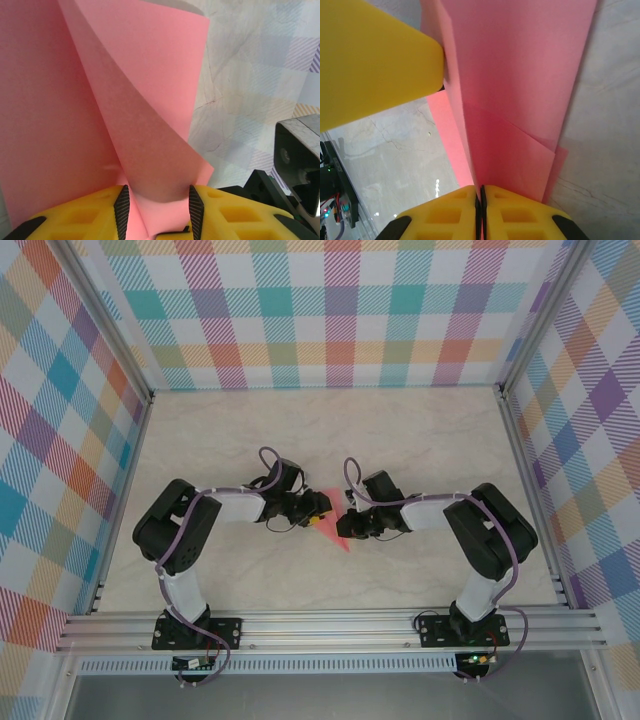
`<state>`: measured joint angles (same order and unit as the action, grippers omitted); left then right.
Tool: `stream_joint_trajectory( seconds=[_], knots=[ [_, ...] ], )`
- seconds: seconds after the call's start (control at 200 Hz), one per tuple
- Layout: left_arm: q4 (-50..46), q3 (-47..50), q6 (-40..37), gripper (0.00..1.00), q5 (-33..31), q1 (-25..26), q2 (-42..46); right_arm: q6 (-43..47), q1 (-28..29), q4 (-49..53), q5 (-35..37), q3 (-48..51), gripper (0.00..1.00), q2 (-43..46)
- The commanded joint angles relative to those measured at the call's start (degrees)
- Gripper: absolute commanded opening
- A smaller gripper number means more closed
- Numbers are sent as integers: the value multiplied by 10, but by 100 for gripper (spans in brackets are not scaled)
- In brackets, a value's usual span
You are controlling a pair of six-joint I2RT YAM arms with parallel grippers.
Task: Fold a paper plane with a square sheet of paper (fold left side to right side)
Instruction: Fourth fold the wing at the center of the table.
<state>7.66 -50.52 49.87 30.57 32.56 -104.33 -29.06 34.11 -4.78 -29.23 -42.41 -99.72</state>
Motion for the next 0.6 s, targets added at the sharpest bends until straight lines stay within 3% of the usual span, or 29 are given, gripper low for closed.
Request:
stream_joint_trajectory(
  seconds=[0.0, 0.595],
  knots=[
    [-9, -12, -6, 39, 3, 9, -9, -2, -4, -14, -12, 6, 13, -10],
    [-29, -14, -12, 39, -12, 10, -13, 5, -13, 2, -21, -12, 28, 26]
  ],
)
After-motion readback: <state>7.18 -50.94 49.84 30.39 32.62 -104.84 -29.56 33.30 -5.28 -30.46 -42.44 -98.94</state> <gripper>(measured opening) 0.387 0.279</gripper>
